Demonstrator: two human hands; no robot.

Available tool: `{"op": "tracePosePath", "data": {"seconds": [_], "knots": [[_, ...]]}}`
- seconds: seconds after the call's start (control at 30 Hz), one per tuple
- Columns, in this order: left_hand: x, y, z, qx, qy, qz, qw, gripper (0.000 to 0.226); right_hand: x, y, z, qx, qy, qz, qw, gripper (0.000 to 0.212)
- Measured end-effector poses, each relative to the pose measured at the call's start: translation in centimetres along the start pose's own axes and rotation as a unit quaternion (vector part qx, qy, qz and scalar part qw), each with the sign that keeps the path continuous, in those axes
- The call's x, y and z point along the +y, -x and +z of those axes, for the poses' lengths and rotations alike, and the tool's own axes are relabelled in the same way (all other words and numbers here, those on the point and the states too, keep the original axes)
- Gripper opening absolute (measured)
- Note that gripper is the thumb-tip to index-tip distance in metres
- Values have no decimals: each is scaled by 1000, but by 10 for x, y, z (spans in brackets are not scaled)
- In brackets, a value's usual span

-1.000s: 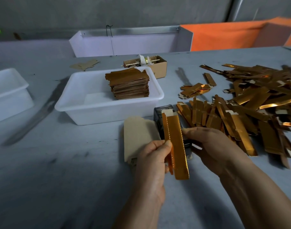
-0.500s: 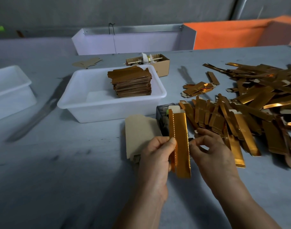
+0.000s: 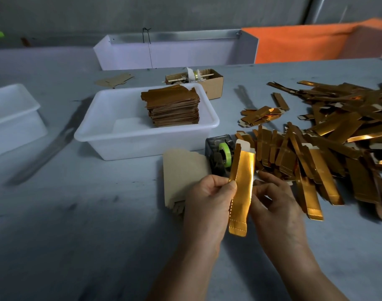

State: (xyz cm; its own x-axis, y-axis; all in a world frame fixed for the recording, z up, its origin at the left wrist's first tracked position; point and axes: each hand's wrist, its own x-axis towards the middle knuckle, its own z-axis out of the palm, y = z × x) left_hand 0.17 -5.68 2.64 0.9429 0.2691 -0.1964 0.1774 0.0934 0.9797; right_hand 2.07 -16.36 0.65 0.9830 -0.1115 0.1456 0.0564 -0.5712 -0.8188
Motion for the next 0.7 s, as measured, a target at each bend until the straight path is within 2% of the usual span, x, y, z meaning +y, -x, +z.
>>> {"op": "tracePosePath", "data": {"seconds": [0.1,0.2,0.3,0.37,0.4,0.53,0.7], "knots": [[2,1,0,1,-27,11,1000,12,1,-2,-3,4,95,-38,995,6],[6,1,-1,-1,-26,1,1000,14,6,1,-11,8,96,-26,995,5],[9,-1,-1,-5,-18,-20,1000,11,5,5,-29,-14,-90,69,993,10],[13,0,-1,-19,-12,-34,999,11,-3,5,-46,-63,-220,124,965,12],[14,1,-2,-22,-17,-35,999,10,-8,5,-53,-94,-243,126,957,13],[13,6,-5,-24,-65,-19,997,10,-27,5,-70,-216,-228,74,947,15],[14,10,-9,-14,-45,-33,998,8,-38,1,-68,-241,-170,-6,955,18]]}}
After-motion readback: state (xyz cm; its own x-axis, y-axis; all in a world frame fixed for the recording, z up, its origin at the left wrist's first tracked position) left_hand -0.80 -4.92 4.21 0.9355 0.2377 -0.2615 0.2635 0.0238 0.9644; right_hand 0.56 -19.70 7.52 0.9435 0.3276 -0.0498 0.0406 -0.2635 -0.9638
